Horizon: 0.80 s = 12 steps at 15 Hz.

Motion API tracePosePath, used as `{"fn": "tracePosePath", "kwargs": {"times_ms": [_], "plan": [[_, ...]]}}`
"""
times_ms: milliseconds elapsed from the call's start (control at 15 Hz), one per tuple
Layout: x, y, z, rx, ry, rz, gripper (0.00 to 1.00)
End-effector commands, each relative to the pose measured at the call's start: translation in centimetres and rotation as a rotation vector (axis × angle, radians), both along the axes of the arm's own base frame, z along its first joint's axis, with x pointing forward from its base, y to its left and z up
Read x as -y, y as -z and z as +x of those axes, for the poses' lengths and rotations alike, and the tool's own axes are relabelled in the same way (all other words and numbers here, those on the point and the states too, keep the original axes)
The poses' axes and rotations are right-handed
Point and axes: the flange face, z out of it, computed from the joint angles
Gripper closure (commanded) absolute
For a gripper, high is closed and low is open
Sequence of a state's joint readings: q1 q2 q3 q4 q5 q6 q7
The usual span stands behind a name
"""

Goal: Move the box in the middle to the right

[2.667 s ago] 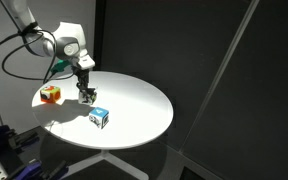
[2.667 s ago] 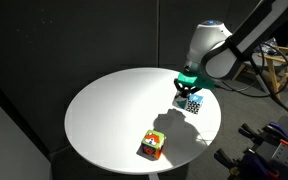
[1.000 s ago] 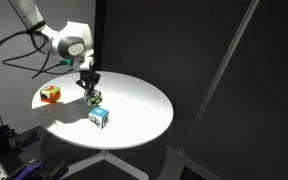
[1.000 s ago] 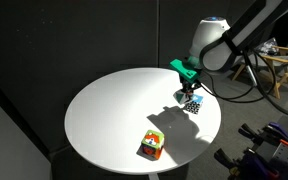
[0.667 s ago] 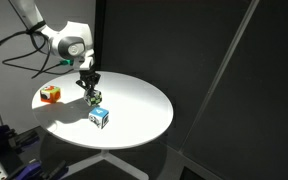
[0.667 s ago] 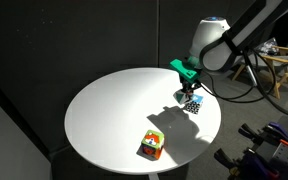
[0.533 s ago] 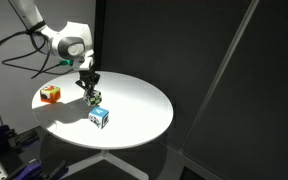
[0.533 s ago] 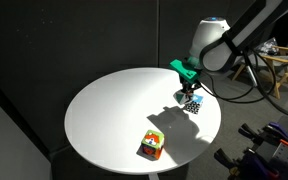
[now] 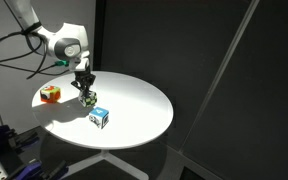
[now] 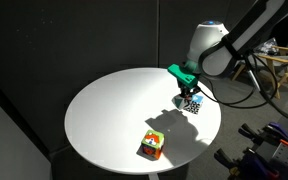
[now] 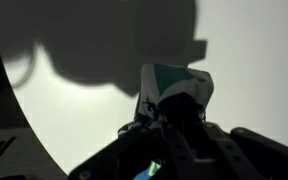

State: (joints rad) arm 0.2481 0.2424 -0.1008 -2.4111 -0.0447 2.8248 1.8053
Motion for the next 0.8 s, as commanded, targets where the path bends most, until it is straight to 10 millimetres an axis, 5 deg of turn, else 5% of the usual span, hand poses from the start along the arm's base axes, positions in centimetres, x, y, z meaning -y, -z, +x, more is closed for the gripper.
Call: {"fn": "tracePosePath", "kwargs": {"times_ms": [0,400,533,733], "plan": [[0.2,0.8,-0.2,-0.016,-0.02,-0.008,0.96],[0.2,3.2,-0.8,-0.06,-0.035,-0.022,0.96],[0.1,3.9,-1.0,-0.074,-0.045,-0.027,0.57],[0.0,4.2,-1.3,-0.085,-0.059,-0.029,0.45]]}}
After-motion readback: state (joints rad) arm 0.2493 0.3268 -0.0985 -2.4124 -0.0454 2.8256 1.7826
